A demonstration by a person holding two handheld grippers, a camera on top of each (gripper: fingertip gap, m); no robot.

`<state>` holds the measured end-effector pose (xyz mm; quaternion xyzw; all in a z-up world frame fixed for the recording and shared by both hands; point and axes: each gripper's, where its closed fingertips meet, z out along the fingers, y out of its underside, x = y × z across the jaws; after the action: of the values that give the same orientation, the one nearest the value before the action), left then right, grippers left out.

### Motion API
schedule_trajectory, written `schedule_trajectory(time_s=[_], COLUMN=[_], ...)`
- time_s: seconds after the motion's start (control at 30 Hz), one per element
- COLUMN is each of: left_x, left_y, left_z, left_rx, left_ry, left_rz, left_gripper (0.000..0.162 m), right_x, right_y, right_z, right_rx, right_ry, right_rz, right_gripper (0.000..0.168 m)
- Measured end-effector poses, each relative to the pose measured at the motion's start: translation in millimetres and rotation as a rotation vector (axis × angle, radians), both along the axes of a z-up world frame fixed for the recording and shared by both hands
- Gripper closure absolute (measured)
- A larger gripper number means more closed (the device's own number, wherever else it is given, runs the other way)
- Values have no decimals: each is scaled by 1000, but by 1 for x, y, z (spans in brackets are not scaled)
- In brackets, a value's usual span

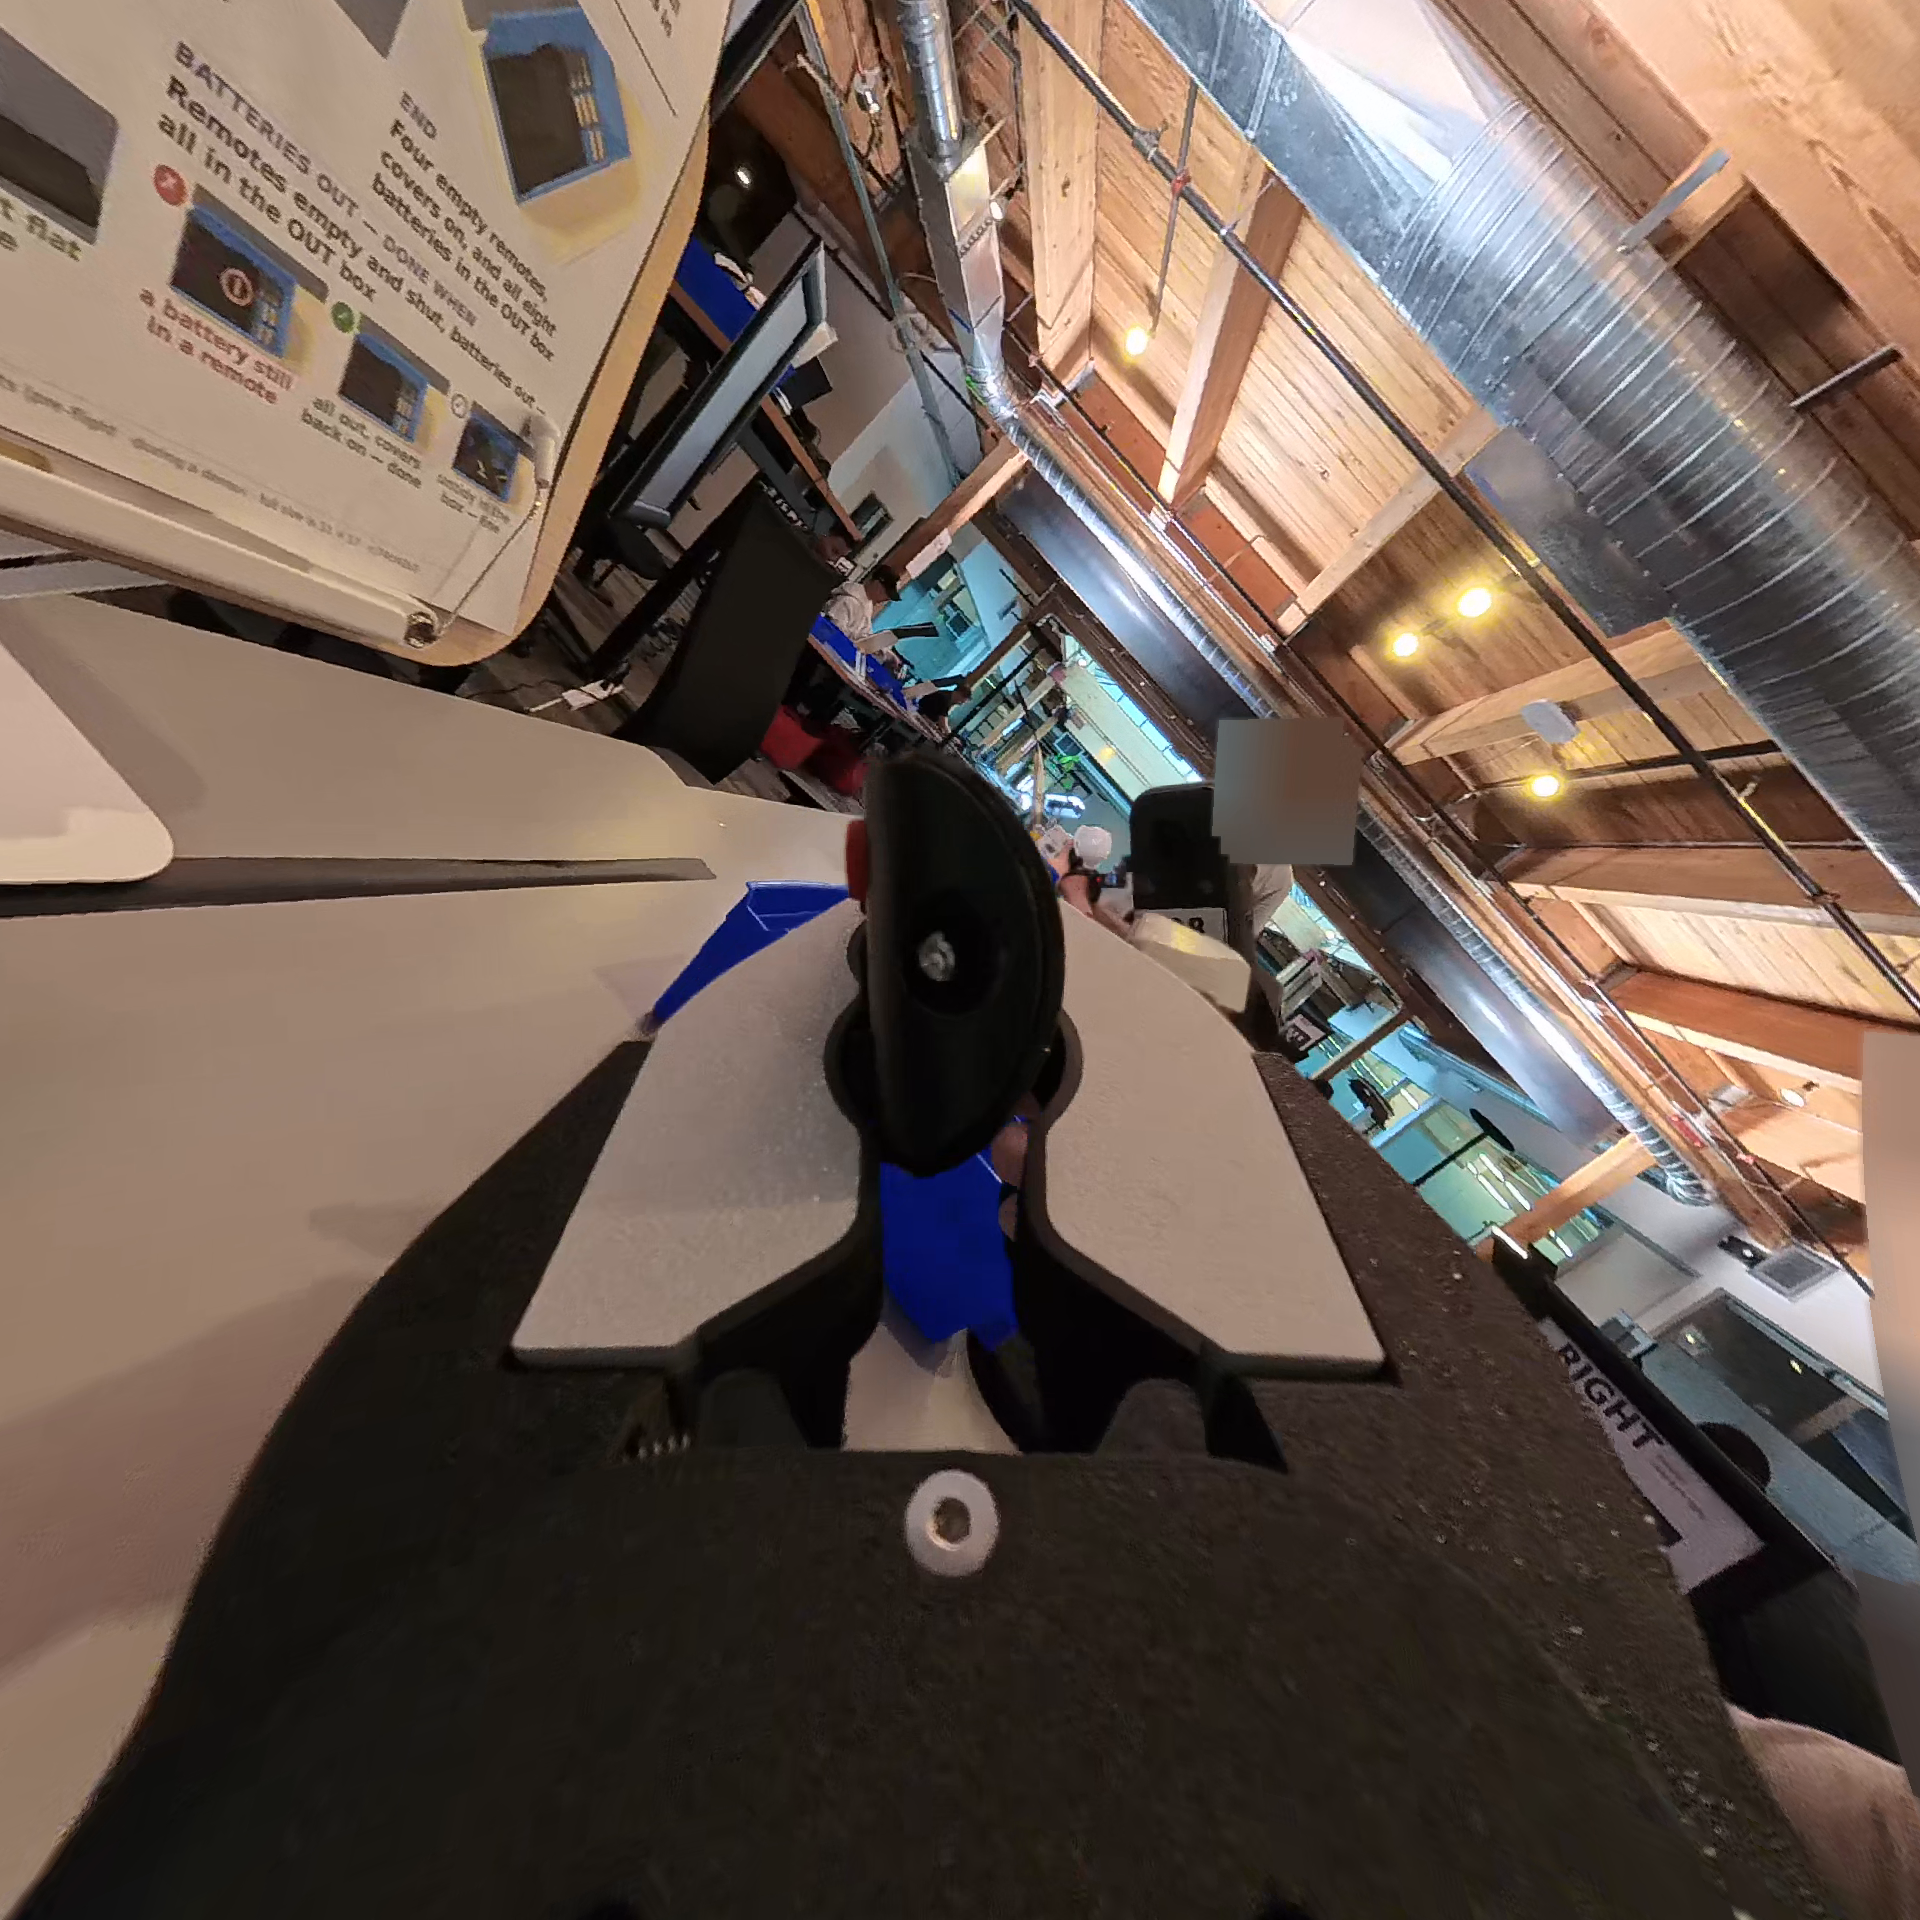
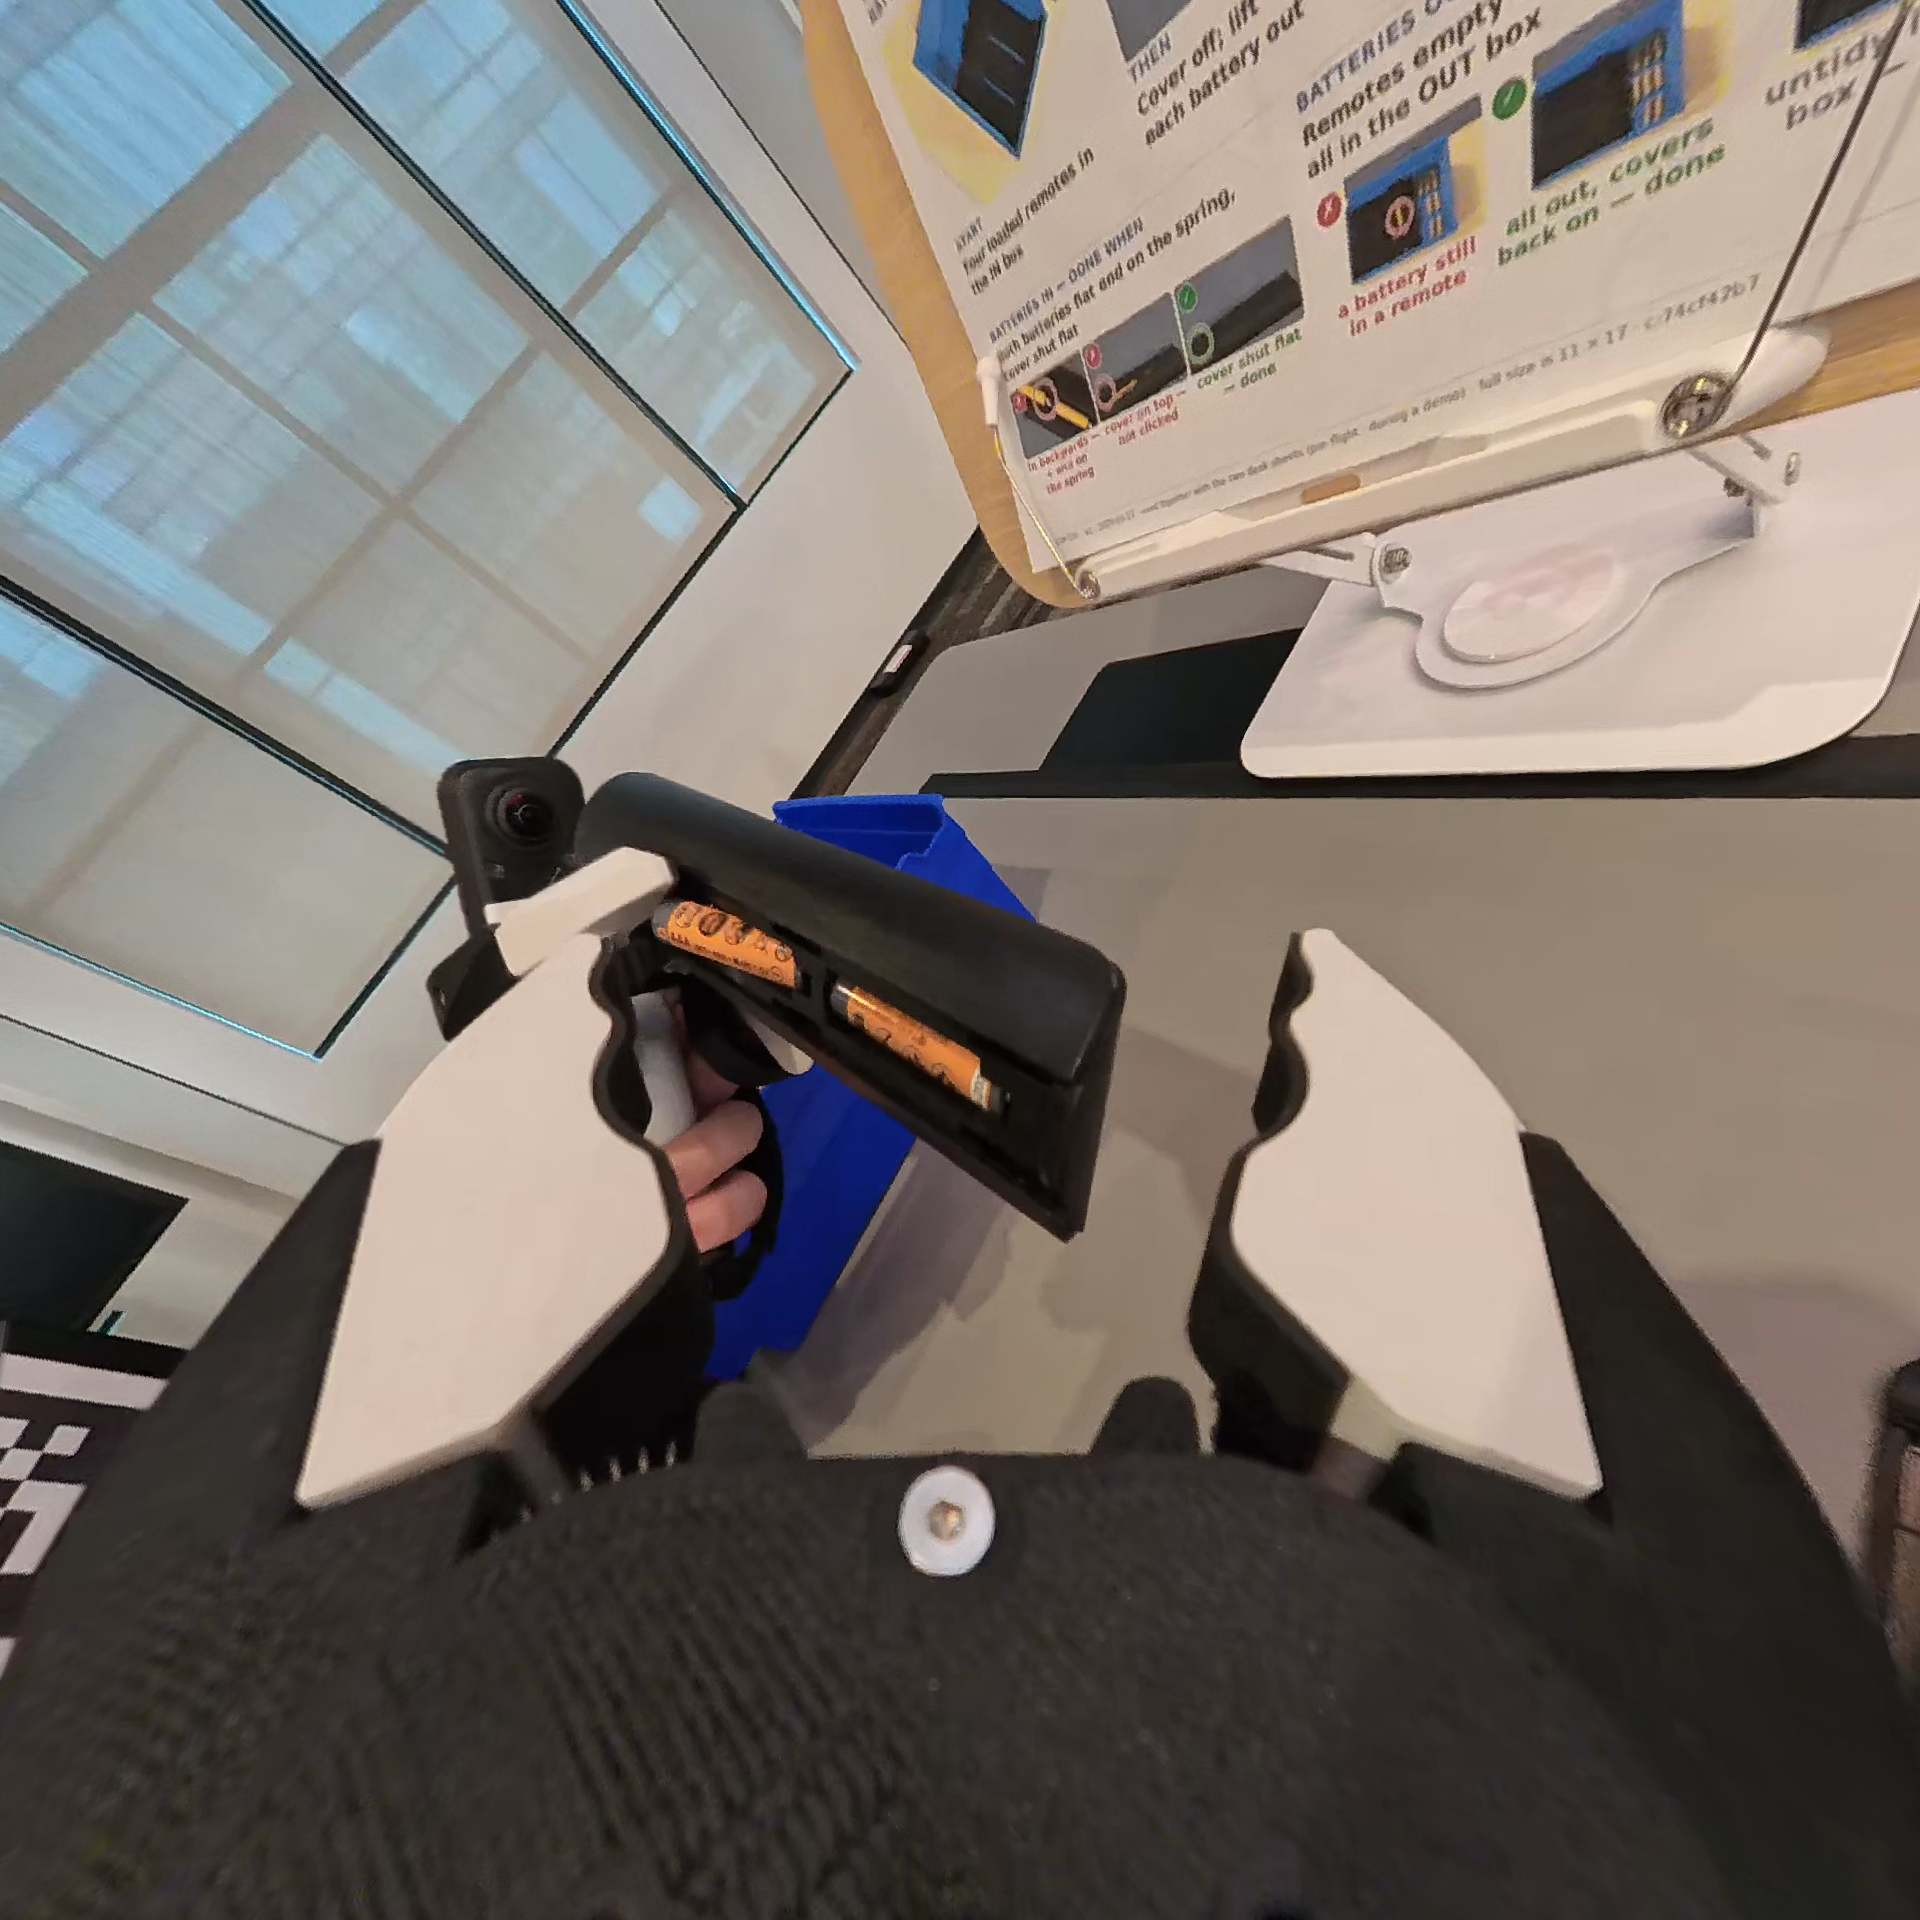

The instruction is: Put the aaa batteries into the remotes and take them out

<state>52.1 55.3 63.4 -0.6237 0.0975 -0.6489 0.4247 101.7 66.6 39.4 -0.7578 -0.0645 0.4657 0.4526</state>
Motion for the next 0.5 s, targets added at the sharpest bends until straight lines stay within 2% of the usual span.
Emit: schedule_trajectory(time_s=[0.03, 0.3, 0.5], left_x=[1, 5, 5], left_y=[-2, -21, -21], left_z=[1, 22, 21], left_rx=[11, 133, 122], left_ry=[3, -11, -28], left_rz=[-17, -122, -144], left_gripper=[137, 137, 137], right_x=[2, 34, 52], right_y=[-1, -14, -22], right_z=[3, 39, 50], right_rx=[16, 177, 281], right_ry=[8, 98, 24], right_rz=[-4, -43, -77], right_gripper=[52, 56, 59])
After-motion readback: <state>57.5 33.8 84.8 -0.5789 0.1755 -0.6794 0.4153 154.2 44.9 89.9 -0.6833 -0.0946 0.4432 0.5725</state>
